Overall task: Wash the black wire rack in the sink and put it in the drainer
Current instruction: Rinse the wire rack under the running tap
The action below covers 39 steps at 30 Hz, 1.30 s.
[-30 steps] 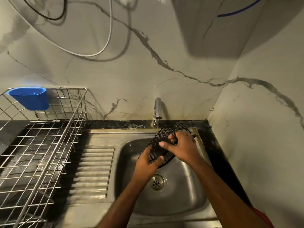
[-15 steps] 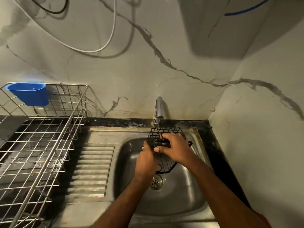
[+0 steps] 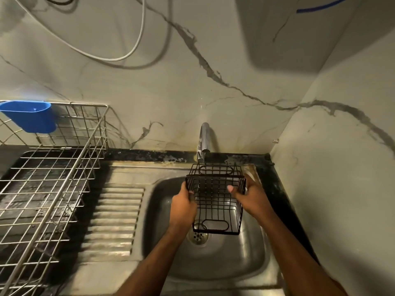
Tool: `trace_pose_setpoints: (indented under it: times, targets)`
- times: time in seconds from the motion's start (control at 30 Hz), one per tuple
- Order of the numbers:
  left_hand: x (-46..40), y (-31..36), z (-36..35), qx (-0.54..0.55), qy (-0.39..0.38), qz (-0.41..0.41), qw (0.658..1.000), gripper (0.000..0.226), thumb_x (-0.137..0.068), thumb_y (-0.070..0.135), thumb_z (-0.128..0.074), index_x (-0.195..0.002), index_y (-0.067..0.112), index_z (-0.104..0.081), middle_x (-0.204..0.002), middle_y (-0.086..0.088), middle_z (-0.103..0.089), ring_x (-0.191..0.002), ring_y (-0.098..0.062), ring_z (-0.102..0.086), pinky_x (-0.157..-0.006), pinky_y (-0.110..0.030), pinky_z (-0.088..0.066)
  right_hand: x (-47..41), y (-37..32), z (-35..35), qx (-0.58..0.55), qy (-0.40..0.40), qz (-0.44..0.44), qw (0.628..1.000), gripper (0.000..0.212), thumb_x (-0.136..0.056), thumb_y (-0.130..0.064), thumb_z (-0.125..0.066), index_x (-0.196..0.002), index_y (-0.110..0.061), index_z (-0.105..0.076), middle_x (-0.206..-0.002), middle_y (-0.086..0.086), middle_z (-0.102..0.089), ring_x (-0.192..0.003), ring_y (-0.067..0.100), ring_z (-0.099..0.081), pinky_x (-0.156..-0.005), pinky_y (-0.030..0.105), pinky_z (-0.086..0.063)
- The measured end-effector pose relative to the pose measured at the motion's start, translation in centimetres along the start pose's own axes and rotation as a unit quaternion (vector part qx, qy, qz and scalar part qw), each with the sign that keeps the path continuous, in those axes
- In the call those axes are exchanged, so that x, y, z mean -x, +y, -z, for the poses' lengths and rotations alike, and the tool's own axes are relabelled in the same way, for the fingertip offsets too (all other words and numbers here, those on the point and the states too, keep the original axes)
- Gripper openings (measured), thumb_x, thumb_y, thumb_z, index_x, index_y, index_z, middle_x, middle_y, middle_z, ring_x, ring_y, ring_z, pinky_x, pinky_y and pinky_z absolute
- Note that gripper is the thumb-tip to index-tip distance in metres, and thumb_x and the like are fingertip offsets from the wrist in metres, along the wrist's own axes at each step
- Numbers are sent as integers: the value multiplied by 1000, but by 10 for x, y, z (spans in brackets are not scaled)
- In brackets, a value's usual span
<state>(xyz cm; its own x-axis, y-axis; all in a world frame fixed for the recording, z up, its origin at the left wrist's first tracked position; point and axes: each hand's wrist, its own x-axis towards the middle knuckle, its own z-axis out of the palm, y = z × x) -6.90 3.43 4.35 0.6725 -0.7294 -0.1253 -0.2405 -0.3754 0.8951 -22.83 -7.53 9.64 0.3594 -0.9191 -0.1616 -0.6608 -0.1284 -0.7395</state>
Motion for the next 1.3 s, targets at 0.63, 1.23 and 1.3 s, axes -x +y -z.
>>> trace_pose_setpoints:
  times: [0.63, 1.23, 1.3]
  targets:
    - [-32, 18, -3, -145, -46, 45, 987, 39, -99, 11, -53, -136, 23, -47, -115, -6, -71, -105, -26, -69, -97, -48, -56, -21, 11, -3, 60, 25, 6, 998, 53, -97, -16, -62, -147, -15, -44, -92, 8, -68, -68, 8, -54, -61, 17, -37]
    - [-29, 28, -14, -46, 7, 118, 992, 15, -99, 20, -61, -100, 35, -57, -102, 1, -66, -91, -20, -69, -82, -45, -62, -2, 2, 23, -24, -6, 53, 998, 68, -92, -18, -71, -151, -13, -38, -154, 6, -40, -139, 22, -38, -94, 13, -25]
    - [-29, 28, -13, -24, 13, 127, 991, 20, -99, 18, -61, -96, 37, -55, -103, 2, -66, -91, -21, -69, -83, -46, -62, -2, 4, 22, -20, -17, 48, 998, 74, -90, -22, -73, -153, -15, -35, -156, 7, -39, -139, 27, -40, -95, 20, -30]
